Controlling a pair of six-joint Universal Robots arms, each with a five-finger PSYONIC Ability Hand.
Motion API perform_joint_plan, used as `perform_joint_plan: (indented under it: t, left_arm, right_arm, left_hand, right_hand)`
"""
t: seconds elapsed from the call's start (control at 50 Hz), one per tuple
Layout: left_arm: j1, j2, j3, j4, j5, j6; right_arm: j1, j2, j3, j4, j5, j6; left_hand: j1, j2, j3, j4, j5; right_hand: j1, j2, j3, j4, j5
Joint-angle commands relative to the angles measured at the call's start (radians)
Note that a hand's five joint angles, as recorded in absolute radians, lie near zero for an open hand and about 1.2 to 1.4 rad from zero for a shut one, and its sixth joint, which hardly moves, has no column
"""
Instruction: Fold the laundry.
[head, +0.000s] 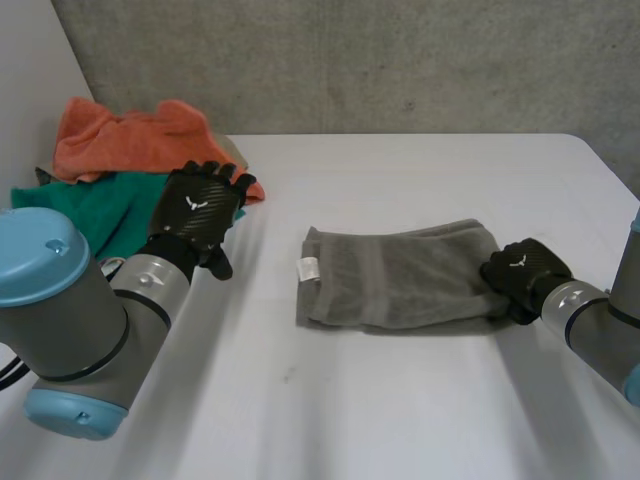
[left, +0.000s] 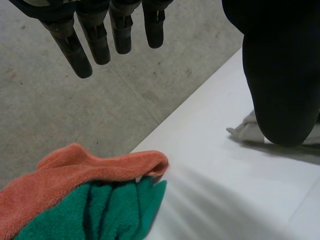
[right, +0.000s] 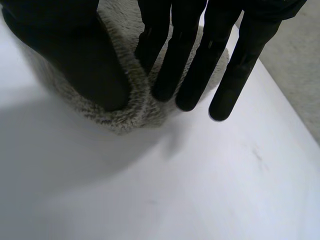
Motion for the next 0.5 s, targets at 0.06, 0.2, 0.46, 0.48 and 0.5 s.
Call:
perform_joint_plan:
  t: [0.06, 0.2, 0.46, 0.48, 0.5]
  left_arm:
    - [0.003, 0.019, -0.014, -0.001, -0.003, 0.002]
    - [0.009, 0.052, -0.016, -0.001, -0.008, -0.002]
    - [-0.068, 0.026, 0.108, -0.003, -0.032, -0.199]
    - [-0.071, 0.013, 0.128, -0.003, -0.040, -0.218]
    - [-0.085, -0.025, 0.179, -0.011, -0.055, -0.250]
  right_arm:
    - [0.154, -0.023, -0.085, -0.196, 0.070, 0.019]
    - [0.401, -0.017, -0.132, -0.277, -0.057, 0.022]
    - [0.462, 0.083, -0.197, -0.134, -0.048, 0.215]
    - [0.437, 0.061, -0.197, -0.133, -0.043, 0.260]
    - [0.375, 0.011, -0.199, -0.127, -0.036, 0.354]
  left_hand:
    - [-0.019, -0.034, -0.032, -0.028, -0.048]
    - [-0.019, -0.034, -0.032, -0.028, -0.048]
    - [-0.018, -0.033, -0.032, -0.028, -0.048]
    - [-0.015, -0.030, -0.029, -0.025, -0.045]
    - [-0.012, -0.027, -0.026, -0.022, -0.042]
  right_hand:
    - [0.333, 0.244, 0.258, 0.256, 0.268]
    - [0.333, 0.244, 0.258, 0.256, 0.268]
    - [-0.888, -0.978, -0.964, -0.965, -0.953]
    - [-0.888, -0.978, -0.964, -0.965, -0.953]
    - [-0.888, -0.978, -0.964, -0.965, -0.953]
